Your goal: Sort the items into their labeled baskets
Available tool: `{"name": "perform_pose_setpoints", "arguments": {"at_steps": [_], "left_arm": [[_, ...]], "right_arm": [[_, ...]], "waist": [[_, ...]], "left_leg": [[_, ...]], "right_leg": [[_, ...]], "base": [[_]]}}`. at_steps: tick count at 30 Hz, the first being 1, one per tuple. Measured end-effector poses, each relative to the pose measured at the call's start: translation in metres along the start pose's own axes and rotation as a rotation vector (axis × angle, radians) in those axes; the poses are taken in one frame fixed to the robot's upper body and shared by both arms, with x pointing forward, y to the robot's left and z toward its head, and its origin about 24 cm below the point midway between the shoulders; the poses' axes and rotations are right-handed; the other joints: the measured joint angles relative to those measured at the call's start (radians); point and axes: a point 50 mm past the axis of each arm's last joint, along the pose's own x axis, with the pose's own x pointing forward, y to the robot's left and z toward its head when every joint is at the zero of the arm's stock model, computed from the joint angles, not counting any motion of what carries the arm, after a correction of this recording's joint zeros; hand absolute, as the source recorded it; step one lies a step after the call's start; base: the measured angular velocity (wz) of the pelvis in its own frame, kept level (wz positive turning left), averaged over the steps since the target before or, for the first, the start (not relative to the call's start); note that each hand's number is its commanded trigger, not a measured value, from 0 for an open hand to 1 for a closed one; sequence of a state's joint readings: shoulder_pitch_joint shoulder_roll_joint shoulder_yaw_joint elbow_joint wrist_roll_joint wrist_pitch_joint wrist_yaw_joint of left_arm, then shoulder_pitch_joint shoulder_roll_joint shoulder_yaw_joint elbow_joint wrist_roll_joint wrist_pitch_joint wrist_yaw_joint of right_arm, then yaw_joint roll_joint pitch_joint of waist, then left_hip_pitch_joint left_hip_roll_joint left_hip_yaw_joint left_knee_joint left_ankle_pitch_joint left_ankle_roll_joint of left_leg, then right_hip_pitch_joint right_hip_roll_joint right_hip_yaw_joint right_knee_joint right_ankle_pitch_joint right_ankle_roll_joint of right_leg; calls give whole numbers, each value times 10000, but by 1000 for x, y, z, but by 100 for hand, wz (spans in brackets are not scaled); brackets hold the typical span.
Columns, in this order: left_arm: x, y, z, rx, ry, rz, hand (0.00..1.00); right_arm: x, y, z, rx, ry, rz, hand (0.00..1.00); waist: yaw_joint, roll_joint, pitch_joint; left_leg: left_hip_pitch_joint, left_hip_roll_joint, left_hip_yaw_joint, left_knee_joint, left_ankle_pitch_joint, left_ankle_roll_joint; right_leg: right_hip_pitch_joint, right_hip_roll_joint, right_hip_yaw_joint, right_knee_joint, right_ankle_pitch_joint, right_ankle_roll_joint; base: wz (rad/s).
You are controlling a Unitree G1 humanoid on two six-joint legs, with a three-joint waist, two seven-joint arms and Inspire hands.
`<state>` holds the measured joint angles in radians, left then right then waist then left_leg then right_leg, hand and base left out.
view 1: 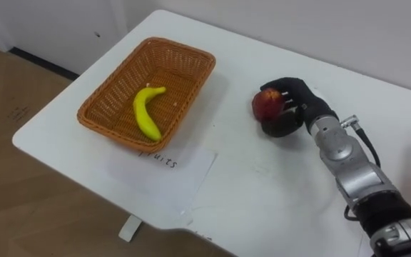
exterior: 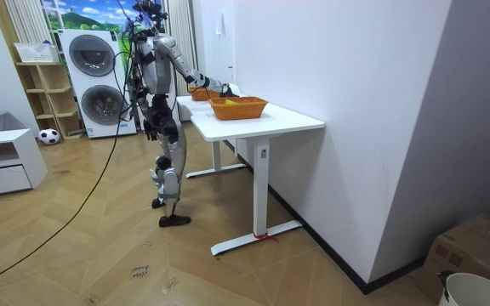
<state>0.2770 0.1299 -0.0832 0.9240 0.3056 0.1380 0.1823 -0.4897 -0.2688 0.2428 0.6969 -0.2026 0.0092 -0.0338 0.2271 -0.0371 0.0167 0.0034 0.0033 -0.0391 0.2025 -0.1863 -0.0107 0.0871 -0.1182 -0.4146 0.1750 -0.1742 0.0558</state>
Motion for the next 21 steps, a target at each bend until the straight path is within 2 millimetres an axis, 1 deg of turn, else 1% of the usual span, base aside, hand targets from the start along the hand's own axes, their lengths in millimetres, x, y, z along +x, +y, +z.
{"name": "perform_pose_setpoints", "arguments": {"at_steps": [17,21], "left_arm": [[0,0,0,5,22,8,0],[0,1,0,19,10,26,0]], "right_arm": [[0,0,-1,3,68,41,100],[0,0,-1,272,74,40,100]], "waist": [[-7,-22,-14],[8,-23,-16]], "left_leg": [[20,1,-3,3,0,0],[20,3,-6,-2,0,0]], "right_leg": [[24,-1,-3,1,0,0],[17,6,12,1,0,0]], "base": [[0],[0]]}}
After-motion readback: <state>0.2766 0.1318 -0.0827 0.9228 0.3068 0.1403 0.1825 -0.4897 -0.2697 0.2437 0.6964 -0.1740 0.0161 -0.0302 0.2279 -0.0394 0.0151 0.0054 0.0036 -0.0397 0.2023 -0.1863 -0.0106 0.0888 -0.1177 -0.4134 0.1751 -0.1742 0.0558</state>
